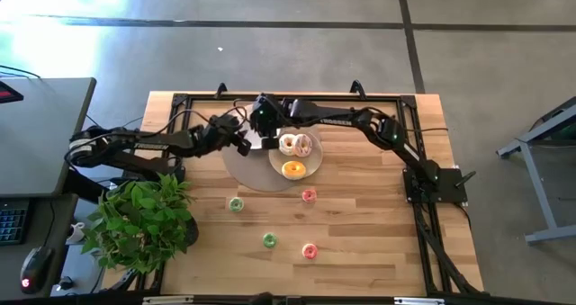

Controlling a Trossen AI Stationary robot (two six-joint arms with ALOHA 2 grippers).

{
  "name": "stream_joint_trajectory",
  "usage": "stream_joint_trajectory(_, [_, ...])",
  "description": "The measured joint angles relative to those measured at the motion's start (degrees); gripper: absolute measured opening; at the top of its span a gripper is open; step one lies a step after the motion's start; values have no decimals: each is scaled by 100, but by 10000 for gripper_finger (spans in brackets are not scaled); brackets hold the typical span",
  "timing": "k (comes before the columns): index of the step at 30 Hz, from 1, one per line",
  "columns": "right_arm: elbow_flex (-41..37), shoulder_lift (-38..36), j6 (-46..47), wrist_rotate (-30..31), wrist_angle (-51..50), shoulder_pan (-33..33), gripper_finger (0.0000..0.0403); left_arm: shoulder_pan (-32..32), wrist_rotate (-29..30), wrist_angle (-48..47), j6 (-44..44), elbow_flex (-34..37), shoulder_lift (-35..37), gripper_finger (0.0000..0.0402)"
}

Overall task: Pick & Place donuts
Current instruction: Put the top small pink doughnut on the white plate

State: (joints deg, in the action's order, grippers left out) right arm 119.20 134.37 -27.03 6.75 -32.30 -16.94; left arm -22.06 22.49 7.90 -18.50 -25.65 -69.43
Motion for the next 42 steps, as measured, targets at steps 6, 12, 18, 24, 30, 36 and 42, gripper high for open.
stream_joint_trajectory(6, [0,-124,237,51,-692,-17,145,-83,-426,-35,6,4,218,119])
stream_joint_trajectory(12, [11,-690,885,88,-2067,353,146,-81,-1520,-91,16,4,775,119])
stream_joint_trajectory(18, [11,-951,1975,-755,-3881,790,138,-79,-2529,-144,9,4,1360,119])
stream_joint_trajectory(24, [-384,-962,2811,-942,-4284,1508,138,209,-3073,-146,136,2,1543,119])
stream_joint_trajectory(30, [-1497,-957,3573,-536,-3534,2236,138,766,-2614,-136,172,2,1556,119])
stream_joint_trajectory(36, [-2285,-963,4322,-563,-2786,2454,138,982,-2160,-108,170,2,1556,119])
stream_joint_trajectory(42, [-2542,-984,4320,-334,-2797,2447,127,973,-2040,-22,68,2,1558,119])
